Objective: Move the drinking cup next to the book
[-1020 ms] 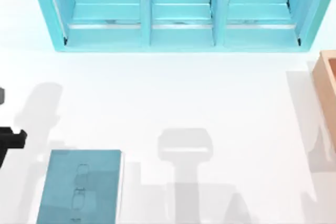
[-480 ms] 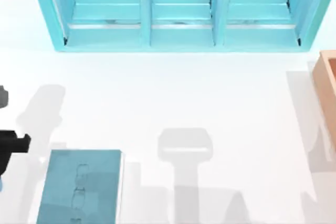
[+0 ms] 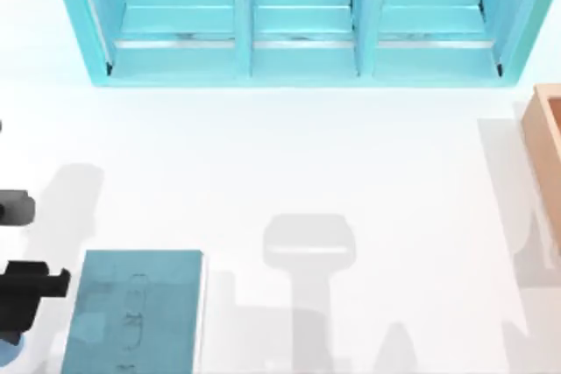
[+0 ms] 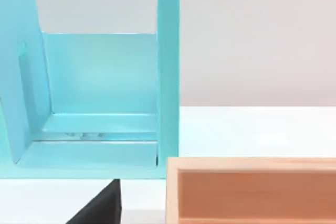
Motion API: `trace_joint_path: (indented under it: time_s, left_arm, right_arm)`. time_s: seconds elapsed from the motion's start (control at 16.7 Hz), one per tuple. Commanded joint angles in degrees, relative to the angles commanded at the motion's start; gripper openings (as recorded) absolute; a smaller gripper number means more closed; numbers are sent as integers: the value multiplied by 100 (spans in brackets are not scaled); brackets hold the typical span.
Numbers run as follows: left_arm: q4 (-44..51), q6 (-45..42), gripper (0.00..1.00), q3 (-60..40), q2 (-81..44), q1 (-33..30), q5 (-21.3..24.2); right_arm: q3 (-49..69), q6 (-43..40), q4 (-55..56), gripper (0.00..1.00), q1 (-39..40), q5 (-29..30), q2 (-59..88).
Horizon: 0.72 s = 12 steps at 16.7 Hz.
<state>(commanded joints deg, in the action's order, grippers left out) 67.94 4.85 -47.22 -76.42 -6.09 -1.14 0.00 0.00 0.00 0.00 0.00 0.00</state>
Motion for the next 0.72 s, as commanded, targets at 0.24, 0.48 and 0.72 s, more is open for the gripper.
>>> trace_joint_path:
  time_s: [0.24, 0.48, 0.72]
  left_arm:
    - [-47, -8, 0, 42, -14, -1, -3]
    - [-47, -8, 30, 42, -14, -1, -3]
    - [-47, -8, 60, 42, -14, -1, -3]
  right_arm:
    - [0, 0, 0, 100, 0, 0, 0]
    - [0, 0, 0, 100, 0, 0, 0]
    - [0, 0, 0, 100, 0, 0, 0]
